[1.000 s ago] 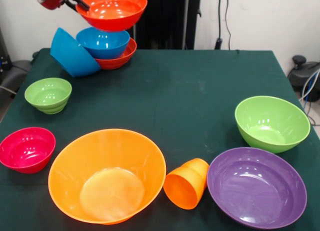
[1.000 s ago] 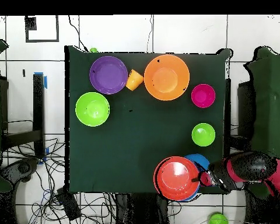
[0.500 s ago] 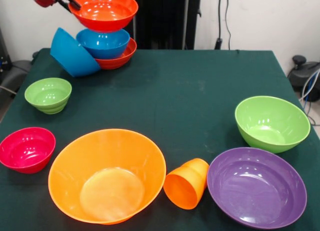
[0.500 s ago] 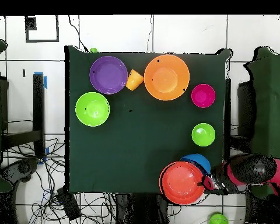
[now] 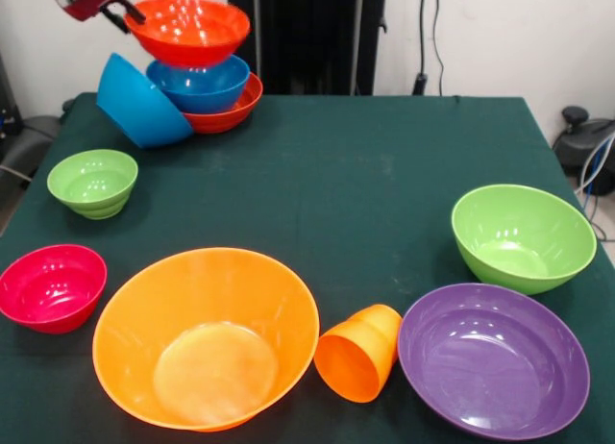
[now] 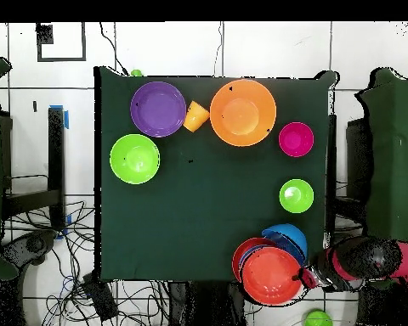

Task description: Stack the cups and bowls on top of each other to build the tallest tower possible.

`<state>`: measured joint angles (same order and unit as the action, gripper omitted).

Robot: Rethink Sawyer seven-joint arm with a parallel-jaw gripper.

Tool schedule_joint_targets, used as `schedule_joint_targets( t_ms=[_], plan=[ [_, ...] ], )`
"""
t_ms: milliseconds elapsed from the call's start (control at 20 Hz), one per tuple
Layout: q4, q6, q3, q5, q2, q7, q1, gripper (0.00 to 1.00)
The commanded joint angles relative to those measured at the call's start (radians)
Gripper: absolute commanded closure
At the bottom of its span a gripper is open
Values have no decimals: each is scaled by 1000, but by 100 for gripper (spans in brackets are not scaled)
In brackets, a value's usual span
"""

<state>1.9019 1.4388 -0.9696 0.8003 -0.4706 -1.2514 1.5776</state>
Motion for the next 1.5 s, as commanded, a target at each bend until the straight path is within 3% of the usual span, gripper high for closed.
schedule_joint_targets(
  t_ms=[50,600,1500],
  plan=[
    [43,-47,-5,82,45,382,-34,0],
    [26,-10,-12,55,41,390,-50,0],
    [23,-17,-3,66,50,395,-42,0]
  ],
)
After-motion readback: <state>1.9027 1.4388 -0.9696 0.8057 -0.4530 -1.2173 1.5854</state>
